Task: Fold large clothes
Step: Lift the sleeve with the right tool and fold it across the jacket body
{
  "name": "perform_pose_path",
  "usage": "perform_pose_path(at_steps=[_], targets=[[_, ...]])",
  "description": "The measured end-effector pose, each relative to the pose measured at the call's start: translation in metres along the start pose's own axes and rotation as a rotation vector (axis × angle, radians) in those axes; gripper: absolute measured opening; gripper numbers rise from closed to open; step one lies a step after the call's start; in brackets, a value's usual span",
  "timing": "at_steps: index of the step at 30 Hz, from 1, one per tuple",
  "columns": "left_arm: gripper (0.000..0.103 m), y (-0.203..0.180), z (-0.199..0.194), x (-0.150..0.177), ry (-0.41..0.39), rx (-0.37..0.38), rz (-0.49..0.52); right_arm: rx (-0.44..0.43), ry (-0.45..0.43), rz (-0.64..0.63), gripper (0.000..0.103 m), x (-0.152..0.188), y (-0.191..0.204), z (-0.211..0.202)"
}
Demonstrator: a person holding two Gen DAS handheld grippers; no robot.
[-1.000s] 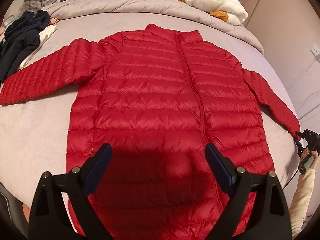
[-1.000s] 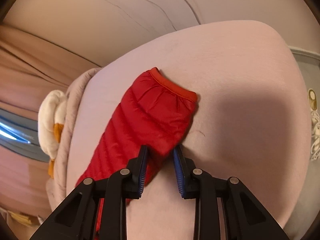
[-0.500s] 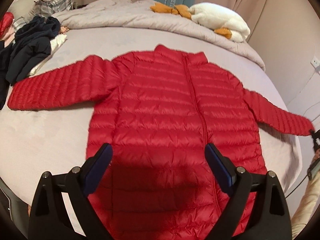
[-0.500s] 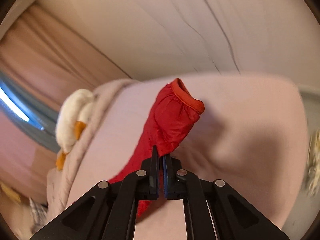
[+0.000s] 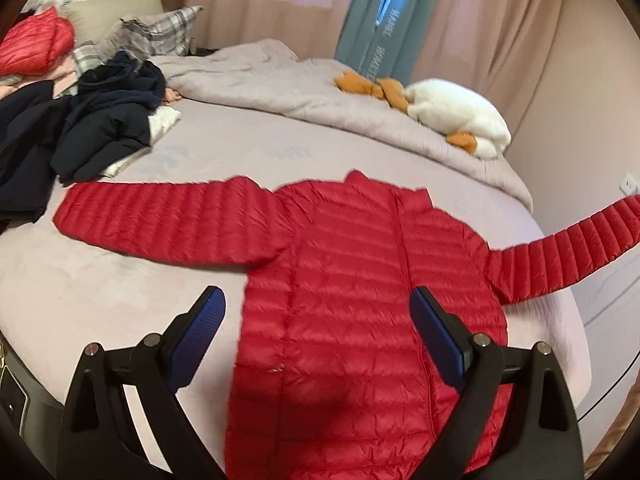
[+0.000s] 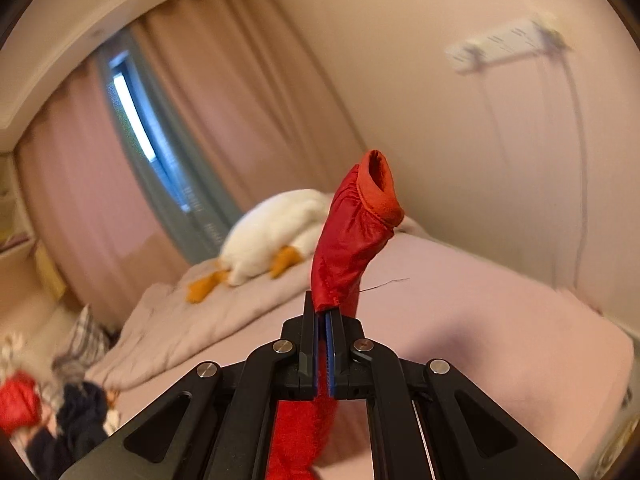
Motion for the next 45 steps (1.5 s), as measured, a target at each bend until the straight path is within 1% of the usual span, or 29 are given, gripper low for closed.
perform_pose_path(at_steps=[4,9,15,22,27,32,38,45], targets=[[0.093,0.014,-0.010,-0.005,-0.029,-0.008,-0.029,-0.073,0.001,-0.092,0.004,-0.006,0.038,0.008],[0.093,0.022,-0.021,-0.010,-0.069,-0.014,-0.028,-0.181,0.024,-0.193,0.004,0.002,0.084,0.017],[0.093,0.032,-0.025,-0.013,-0.081,-0.009,-0.051,-0.279,0.074,-0.303,0.004,0.027,0.129,0.029],[0.093,0.046,-0.020,-0.011,-0.061,-0.030,-0.081,-0.390,0.158,-0.402,0.004,0.058,0.180,0.039],[0.093,0.055,-0.019,-0.012,-0.065,-0.042,-0.096,-0.450,0.209,-0.450,0.004,0.073,0.199,0.040],[0.093,0.062,-0.016,-0.011,-0.059,-0.057,-0.112,-0.507,0.267,-0.487,0.004,0.098,0.221,0.043],[0.093,0.066,-0.011,-0.010,-0.046,-0.064,-0.122,-0.573,0.365,-0.494,0.004,0.133,0.235,0.050],[0.093,0.070,-0.010,-0.007,-0.042,-0.078,-0.120,-0.617,0.484,-0.536,0.004,0.177,0.252,0.055]])
Point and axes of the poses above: each gripper's, at about its wrist camera, not at the fingertips, and z roughly the way its jaws point, y to its left, x to its underside, the point moved 4 cm from there along z, roughly the way its jaws point, and after that the axes turned 11 degrees about -z, right-handed, at the moved point
